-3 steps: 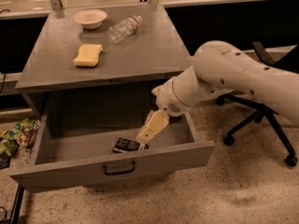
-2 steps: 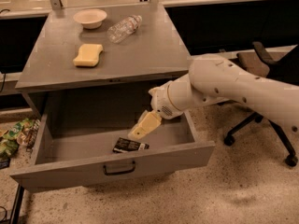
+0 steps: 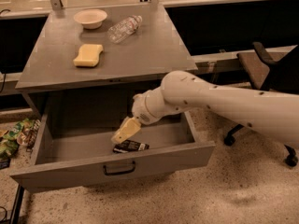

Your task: Pick rxbar chocolate from top drawer and place on counter

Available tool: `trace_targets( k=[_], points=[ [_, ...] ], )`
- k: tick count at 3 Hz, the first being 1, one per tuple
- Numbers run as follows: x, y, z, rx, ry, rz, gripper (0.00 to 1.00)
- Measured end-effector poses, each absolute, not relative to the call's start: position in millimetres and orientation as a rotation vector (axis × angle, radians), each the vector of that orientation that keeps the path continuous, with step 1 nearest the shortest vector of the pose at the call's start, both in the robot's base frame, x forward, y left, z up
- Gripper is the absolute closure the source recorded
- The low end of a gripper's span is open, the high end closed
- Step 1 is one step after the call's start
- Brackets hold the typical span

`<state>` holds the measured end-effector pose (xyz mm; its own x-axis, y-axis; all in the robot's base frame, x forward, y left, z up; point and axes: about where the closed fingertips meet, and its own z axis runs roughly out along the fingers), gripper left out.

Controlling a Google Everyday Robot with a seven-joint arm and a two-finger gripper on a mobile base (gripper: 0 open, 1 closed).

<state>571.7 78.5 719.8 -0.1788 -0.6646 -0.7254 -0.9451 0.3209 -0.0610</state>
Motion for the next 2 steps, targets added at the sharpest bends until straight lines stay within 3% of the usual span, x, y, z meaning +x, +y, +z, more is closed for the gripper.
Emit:
trace_targets(
  k=[2],
  points=[
    [588, 122, 690, -1.514, 1.874, 0.472, 0.00]
  ],
)
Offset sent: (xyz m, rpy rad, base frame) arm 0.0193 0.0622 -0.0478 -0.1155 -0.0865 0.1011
